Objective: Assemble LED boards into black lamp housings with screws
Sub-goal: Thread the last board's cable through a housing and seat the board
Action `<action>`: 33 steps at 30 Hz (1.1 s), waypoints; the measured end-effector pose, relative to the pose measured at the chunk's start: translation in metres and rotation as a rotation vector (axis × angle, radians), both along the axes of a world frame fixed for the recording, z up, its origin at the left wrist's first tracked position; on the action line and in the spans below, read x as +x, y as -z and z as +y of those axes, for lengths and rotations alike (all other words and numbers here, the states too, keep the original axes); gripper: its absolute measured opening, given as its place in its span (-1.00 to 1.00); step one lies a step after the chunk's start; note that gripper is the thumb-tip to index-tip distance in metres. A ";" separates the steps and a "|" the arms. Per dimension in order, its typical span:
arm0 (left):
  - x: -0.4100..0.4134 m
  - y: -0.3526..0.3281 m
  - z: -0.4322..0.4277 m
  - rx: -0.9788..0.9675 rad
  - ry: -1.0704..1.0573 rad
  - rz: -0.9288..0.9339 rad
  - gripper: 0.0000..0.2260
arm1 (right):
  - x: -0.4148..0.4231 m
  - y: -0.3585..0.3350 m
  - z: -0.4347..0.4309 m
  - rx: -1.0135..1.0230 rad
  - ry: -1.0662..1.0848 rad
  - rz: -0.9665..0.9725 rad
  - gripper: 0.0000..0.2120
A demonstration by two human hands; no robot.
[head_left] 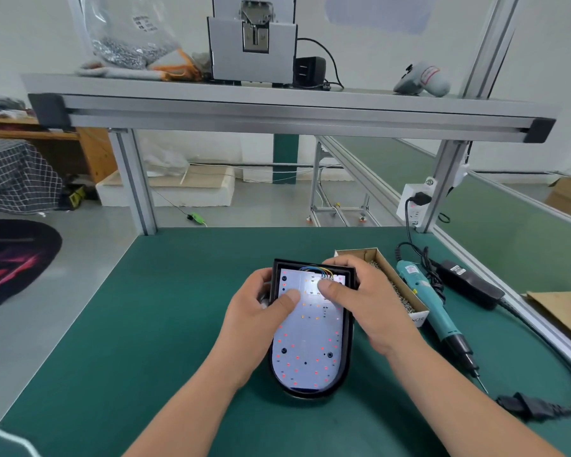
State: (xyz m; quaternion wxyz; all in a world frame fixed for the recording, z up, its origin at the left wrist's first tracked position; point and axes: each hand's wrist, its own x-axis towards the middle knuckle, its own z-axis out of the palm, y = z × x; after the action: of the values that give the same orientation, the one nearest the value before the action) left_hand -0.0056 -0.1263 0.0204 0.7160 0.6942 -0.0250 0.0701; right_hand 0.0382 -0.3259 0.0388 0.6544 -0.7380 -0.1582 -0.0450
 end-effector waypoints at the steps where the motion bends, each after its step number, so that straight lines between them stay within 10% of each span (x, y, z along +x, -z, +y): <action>1: 0.001 0.000 0.000 0.016 -0.011 -0.010 -0.82 | 0.001 0.000 0.000 0.011 -0.005 0.016 -0.74; 11: 0.006 0.007 0.003 -0.184 -0.083 0.034 -0.71 | 0.009 0.001 -0.008 0.197 -0.023 0.141 -0.70; 19: 0.025 0.008 0.033 -1.040 0.016 0.131 -0.57 | 0.005 -0.002 -0.014 0.366 -0.130 0.163 -0.77; 21: 0.027 0.011 0.037 -0.798 -0.078 0.191 -0.67 | 0.005 -0.001 -0.014 0.343 -0.131 0.153 -0.78; 27: 0.023 0.015 0.043 0.883 -0.425 0.052 -0.77 | 0.007 0.005 -0.010 0.165 -0.096 0.136 -0.70; 33: 0.011 -0.003 0.036 0.857 -0.442 -0.317 -0.58 | 0.007 0.009 -0.005 0.057 -0.055 0.129 -0.71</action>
State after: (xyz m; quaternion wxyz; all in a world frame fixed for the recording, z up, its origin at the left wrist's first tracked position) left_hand 0.0050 -0.0907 0.0230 0.3222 0.8952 -0.0126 0.3078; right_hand 0.0451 -0.3310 0.0298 0.6851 -0.7157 -0.1347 0.0161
